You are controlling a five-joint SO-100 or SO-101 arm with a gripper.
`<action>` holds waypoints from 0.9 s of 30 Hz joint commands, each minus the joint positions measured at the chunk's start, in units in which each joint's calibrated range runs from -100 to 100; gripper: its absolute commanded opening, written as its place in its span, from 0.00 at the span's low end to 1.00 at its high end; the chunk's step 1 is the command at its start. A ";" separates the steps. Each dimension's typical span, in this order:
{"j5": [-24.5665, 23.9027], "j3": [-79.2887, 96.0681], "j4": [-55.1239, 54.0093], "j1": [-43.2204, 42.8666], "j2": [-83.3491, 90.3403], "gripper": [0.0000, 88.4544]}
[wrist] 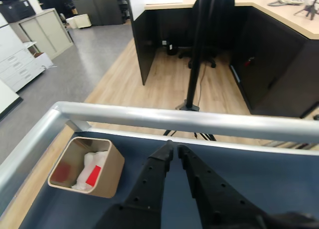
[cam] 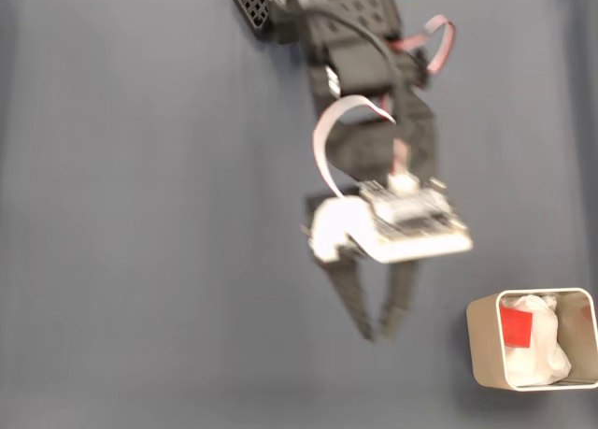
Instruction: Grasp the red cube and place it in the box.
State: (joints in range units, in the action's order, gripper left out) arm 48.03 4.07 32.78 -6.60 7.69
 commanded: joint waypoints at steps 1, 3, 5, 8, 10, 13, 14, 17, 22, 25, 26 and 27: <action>-0.34 11.90 -2.28 2.41 13.89 0.00; -0.20 20.02 -3.27 3.12 19.78 0.00; -0.49 40.73 -3.60 2.91 35.82 0.00; -0.44 50.04 -3.76 2.48 42.57 0.00; -0.39 55.88 -3.84 2.41 46.91 0.00; -0.34 63.63 -3.43 2.41 53.06 0.00; -0.29 66.19 -3.19 2.41 55.31 0.00; -0.05 75.95 -1.14 2.41 64.67 0.00; 0.24 87.90 2.88 2.98 76.11 0.00; 0.24 93.38 6.08 2.98 82.09 0.00; 0.24 95.38 7.14 3.05 84.08 0.00; 0.10 95.75 9.68 3.19 85.21 0.00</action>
State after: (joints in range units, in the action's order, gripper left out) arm 47.79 97.02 37.87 -3.64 86.63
